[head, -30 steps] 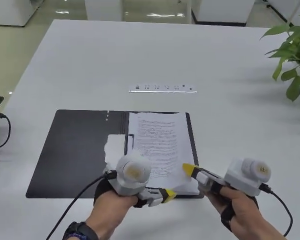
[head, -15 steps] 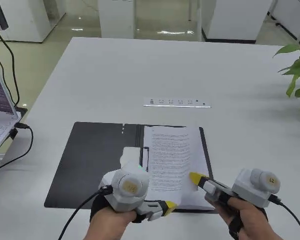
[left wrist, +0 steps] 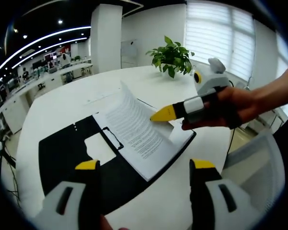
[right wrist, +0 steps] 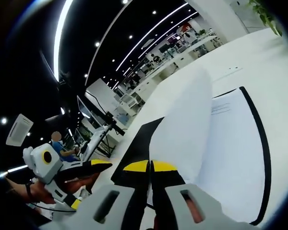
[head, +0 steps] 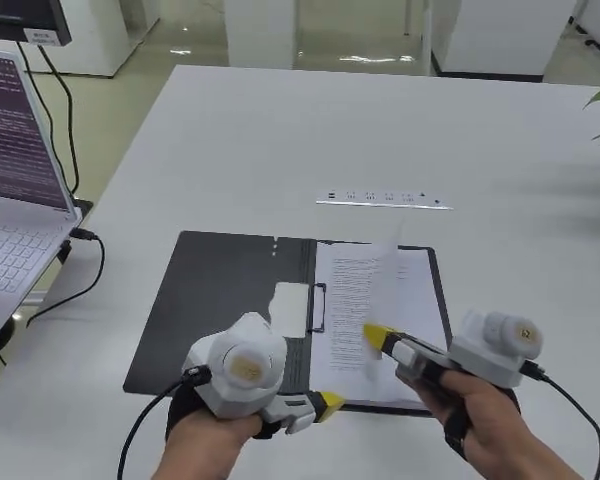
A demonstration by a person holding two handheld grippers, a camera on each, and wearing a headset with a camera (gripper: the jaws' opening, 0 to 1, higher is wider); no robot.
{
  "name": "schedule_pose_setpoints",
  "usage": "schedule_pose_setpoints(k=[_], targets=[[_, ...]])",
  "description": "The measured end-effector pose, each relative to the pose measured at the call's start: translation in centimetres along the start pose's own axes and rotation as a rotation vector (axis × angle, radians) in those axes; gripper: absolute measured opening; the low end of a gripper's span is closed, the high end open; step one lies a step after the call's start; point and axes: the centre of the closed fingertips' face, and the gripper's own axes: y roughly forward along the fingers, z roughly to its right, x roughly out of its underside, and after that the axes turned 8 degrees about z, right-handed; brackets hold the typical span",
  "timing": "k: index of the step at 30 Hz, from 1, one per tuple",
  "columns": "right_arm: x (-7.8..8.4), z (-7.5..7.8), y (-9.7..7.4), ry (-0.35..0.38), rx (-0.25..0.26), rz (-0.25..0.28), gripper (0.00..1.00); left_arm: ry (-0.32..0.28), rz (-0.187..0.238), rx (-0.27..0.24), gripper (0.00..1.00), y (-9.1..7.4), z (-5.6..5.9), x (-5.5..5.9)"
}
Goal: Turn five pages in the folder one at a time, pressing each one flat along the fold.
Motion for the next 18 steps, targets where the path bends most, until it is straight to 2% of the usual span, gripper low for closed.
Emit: schedule_pose_setpoints(k=[5,9,13,15,18], targets=[[0.7,-1.9,1.7,-0.005,-0.039,-0.017,0.00,-0.038,0.023,-0.038,0.75,-1.2,-1.1,-0.1],[1.3,-3.3,2.8,-0.014,-0.070,-0.037,0.00,-0.044,0.029,-0.056,0.75,-1.8,-2.2,-0.1],[1.8,-4.7,3.9,-0.021,-0.099,-0.055,0.00,-0.072,0.056,-0.085,0.75,-2.8,-3.3,-0.6],[2.2,-5.3,4.4,-0.021,-0.107,-0.062,0.00,-0.095,0.066,-0.096,0.75,-3.3,-3.8,-0.5],[2.7,-6.0,5.0,-0.017,-0.116,-0.070,0.00,-0.099,0.063,-0.113,0.75,-4.2,-4.6,0.0]])
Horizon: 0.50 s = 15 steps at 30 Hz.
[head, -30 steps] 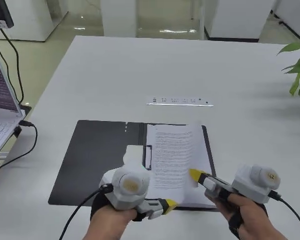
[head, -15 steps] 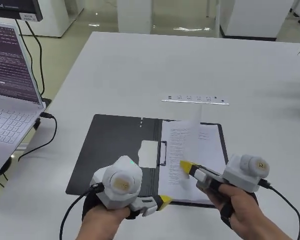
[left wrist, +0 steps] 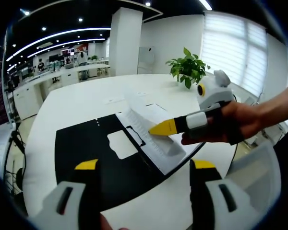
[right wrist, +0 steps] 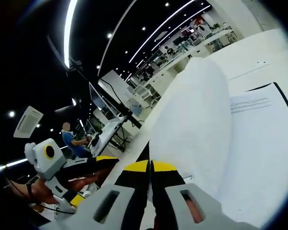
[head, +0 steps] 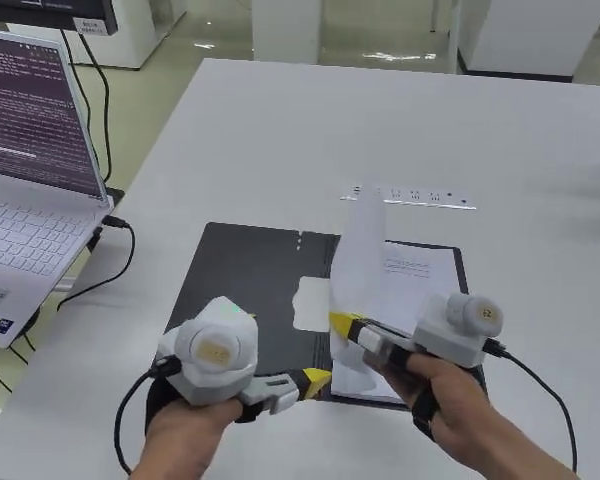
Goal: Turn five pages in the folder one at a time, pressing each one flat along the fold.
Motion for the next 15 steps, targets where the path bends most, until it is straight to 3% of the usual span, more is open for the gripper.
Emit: schedule_pose_setpoints(k=[9,11,15], targets=[[2.1,-1.7,2.0,0.017,-0.024,-0.036,0.00,-0.020,0.009,-0.055,0.75,-2.7,-3.0,0.3],[2.6,-1.9,2.4,0.019,-0.029,-0.046,0.00,-0.052,0.032,-0.063,0.75,-3.3,-3.4,0.0],[3.4,-2.1,3.2,0.021,-0.034,-0.065,0.00,-0.034,0.024,-0.071,0.75,-4.1,-4.0,0.1]])
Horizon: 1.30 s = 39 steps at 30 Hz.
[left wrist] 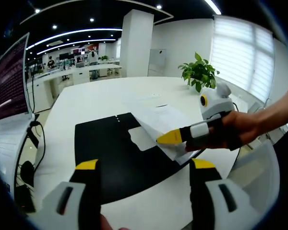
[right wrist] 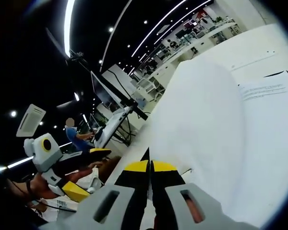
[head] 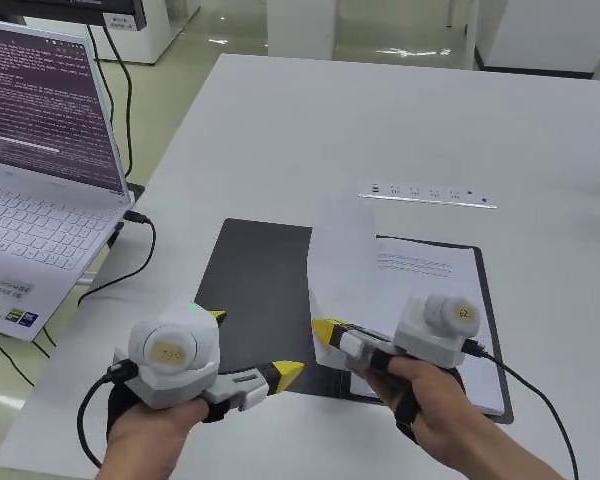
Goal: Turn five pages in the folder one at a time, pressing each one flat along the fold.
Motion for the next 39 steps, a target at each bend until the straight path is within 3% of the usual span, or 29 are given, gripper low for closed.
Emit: schedule_pose_setpoints(k=[12,21,29,39], targets=[[2.0,0.1,3.0,0.083,0.024,-0.005,0.00,-0.019,-0.006,-0.029,0.75,-1.6,-1.6,0.8],[3.1,0.2,4.9,0.126,0.045,-0.025,0.00,-0.037,0.000,-0.053,0.75,-2.0,-2.9,0.8],[3.7,0.8,6.0,0.160,0.070,-0.037,0.00,-0.042,0.004,-0.058,0.75,-1.9,-3.4,0.7],[5.5,1.3,6.9,0.191,0.096,-0.076,0.00,-0.044,-0.001,-0.061,0.75,-2.1,-3.7,0.8]])
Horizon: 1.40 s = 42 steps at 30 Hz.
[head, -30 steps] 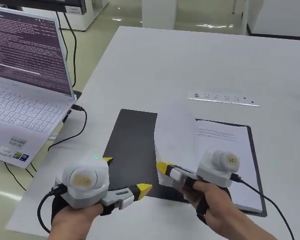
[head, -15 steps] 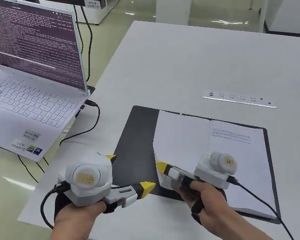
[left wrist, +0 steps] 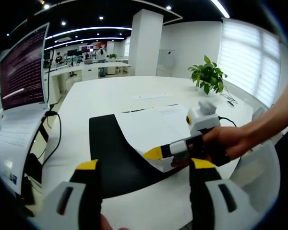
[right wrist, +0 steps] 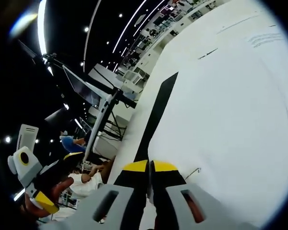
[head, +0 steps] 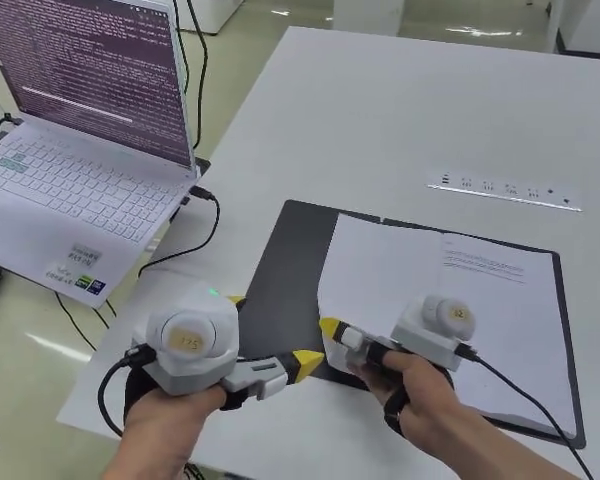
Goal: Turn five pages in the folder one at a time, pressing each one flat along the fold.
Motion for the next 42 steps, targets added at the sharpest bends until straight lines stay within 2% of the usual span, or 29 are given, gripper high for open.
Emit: schedule_pose_setpoints(k=[7,10,12,15,21,25,28,30,32,34,36,40,42], targets=[[0.8,0.3,0.4,0.032,0.017,-0.024,0.06,-0.001,-0.001,-0.002,0.75,0.0,-0.1,0.0],[1.5,1.0,0.6,0.037,0.024,-0.043,0.08,0.000,-0.003,-0.001,0.74,0.1,-0.1,-0.1],[2.0,1.2,0.6,0.043,0.019,-0.061,0.11,0.001,-0.003,-0.001,0.74,0.0,-0.1,-0.1],[2.5,1.1,0.5,0.046,0.010,-0.083,0.22,0.002,-0.005,-0.004,0.74,-0.1,-0.2,0.0],[2.4,0.4,0.1,0.058,-0.027,-0.074,0.30,-0.004,-0.011,-0.009,0.74,-0.3,-0.3,0.5],[1.5,-0.1,-1.2,0.041,-0.052,-0.055,0.33,-0.017,-0.014,-0.010,0.71,-0.1,-0.3,0.9],[0.0,-0.1,-2.5,0.068,-0.056,0.009,0.32,-0.048,-0.003,-0.008,0.70,0.2,-0.4,1.0],[-0.7,0.1,-3.5,0.051,-0.050,0.028,0.30,-0.045,-0.007,-0.007,0.68,0.5,-0.5,1.1],[-1.3,0.7,-4.5,0.032,-0.040,0.039,0.28,-0.040,-0.013,-0.003,0.64,0.9,-0.7,1.4],[-2.0,1.8,-5.7,0.019,-0.007,0.065,0.26,-0.041,-0.019,0.002,0.58,1.4,-0.9,1.6],[-2.9,2.8,-6.8,0.043,0.010,0.100,0.24,-0.035,-0.025,0.016,0.53,1.9,-0.9,1.7],[-3.8,4.1,-8.7,0.027,0.046,0.130,0.21,-0.020,-0.029,0.038,0.37,2.8,-0.6,1.6],[-4.3,4.5,-9.5,0.024,0.061,0.144,0.20,-0.007,-0.051,0.054,0.31,3.3,-0.3,1.9]])
